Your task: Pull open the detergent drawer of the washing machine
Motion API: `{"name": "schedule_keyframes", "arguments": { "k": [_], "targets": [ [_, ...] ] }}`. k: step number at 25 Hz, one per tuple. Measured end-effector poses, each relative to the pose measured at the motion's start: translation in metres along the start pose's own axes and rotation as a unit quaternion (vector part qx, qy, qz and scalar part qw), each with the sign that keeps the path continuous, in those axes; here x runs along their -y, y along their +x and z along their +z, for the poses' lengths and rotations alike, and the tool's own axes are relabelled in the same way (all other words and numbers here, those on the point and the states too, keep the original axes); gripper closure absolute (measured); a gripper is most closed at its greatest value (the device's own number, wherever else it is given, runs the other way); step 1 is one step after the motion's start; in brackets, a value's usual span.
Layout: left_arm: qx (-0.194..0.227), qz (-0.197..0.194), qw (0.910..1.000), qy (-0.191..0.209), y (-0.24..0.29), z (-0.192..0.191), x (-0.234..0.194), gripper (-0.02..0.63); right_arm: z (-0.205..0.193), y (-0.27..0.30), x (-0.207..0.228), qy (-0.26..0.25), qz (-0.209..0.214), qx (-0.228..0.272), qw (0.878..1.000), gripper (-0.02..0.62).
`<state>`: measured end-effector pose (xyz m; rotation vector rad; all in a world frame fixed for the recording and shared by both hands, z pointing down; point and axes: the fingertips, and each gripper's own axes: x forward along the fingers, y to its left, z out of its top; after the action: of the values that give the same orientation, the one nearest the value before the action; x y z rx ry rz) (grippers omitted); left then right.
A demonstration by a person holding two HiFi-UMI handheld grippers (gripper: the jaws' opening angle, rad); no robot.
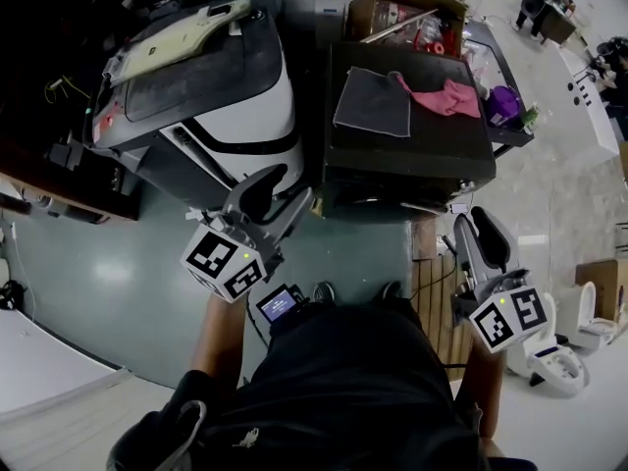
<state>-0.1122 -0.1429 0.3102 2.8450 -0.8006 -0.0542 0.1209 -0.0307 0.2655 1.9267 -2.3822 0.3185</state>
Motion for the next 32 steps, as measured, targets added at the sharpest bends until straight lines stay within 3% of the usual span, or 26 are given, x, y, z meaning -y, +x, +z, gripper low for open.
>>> {"name": "schedule_keyframes", "arguments": {
  "k": [11,21,26,32],
  "targets": [
    [0.0,0.046,0.9982,-0.038,-0.007,-0.03,-0.026,0.379,-0.017,0.056,0.0,0.024,0.05,-0.024,0.998,0.492],
    [-0.035,0.091,0.9936,-0.057,0.025,-0.059,-0.04,0.379,-0.038,0.103,0.044,0.04,0.091,-0.055,0.994,0.492],
    [-0.053,0.094,0.9891,-0.101,0.052,-0.093,-0.046,0.379,-0.073,0.135,0.069,0.083,0.119,-0.073,0.987,0.491],
    [-0.09,0.099,0.9802,-0.145,0.08,-0.141,-0.06,0.379,-0.127,0.173,0.083,0.156,0.142,-0.123,0.97,0.489]
  ]
}}
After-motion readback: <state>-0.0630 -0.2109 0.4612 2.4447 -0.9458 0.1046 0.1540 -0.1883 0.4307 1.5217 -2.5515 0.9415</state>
